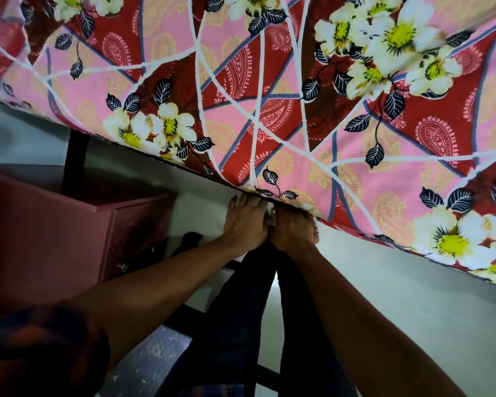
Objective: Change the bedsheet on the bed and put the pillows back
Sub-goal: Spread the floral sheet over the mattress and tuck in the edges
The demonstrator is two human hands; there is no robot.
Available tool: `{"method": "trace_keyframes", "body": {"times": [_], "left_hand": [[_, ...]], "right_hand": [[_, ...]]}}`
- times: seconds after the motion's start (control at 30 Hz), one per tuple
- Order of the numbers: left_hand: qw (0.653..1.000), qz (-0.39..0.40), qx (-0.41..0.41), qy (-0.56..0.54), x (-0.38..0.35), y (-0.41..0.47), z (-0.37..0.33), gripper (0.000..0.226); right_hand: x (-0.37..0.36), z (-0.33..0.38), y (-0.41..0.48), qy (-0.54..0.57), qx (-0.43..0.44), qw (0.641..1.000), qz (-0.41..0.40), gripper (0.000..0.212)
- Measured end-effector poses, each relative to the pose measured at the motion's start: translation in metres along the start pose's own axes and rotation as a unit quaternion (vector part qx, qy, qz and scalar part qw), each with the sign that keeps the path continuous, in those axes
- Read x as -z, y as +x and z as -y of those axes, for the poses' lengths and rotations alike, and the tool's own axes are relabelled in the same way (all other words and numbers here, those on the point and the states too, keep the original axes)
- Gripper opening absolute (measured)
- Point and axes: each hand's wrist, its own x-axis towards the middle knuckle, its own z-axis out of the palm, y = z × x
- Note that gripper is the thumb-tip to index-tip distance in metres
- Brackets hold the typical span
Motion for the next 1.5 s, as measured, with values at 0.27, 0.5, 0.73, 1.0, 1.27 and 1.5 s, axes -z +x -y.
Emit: {"method": "trace_keyframes", "body": {"times": [0.27, 0.5, 0.73, 1.0, 1.27, 1.5], "left_hand": [[0.998, 0.049, -0.025, 0.027, -0.013, 0.007, 0.000, 0.067], [0.994, 0.067, 0.088, 0.010, -0.024, 0.009, -0.042, 0.075], [0.999, 0.001, 0.032, 0.043, -0.027, 0.005, -0.066, 0.065], [0.992, 0.065, 0.106, 0.007, -0.035, 0.020, -0.083, 0.084], [0.998, -0.045, 0.025, -0.035, -0.049, -0.001, -0.113, 0.061], [0.998, 0.053, 0.022, 0.027, -0.053, 0.007, -0.123, 0.077]], "right_hand": [[-0.006, -0.015, -0.019, 0.057, 0.063, 0.992, -0.089, 0.060], [0.003, -0.047, -0.027, 0.045, 0.075, 0.992, -0.091, 0.068], [0.012, -0.064, -0.018, 0.017, 0.156, 0.986, -0.064, 0.079], [-0.010, -0.117, -0.045, 0.047, 0.176, 0.970, -0.159, 0.068], [-0.009, -0.128, -0.024, 0.017, 0.139, 0.982, -0.128, 0.068], [-0.008, -0.151, -0.041, 0.050, 0.183, 0.968, -0.166, 0.073]]}}
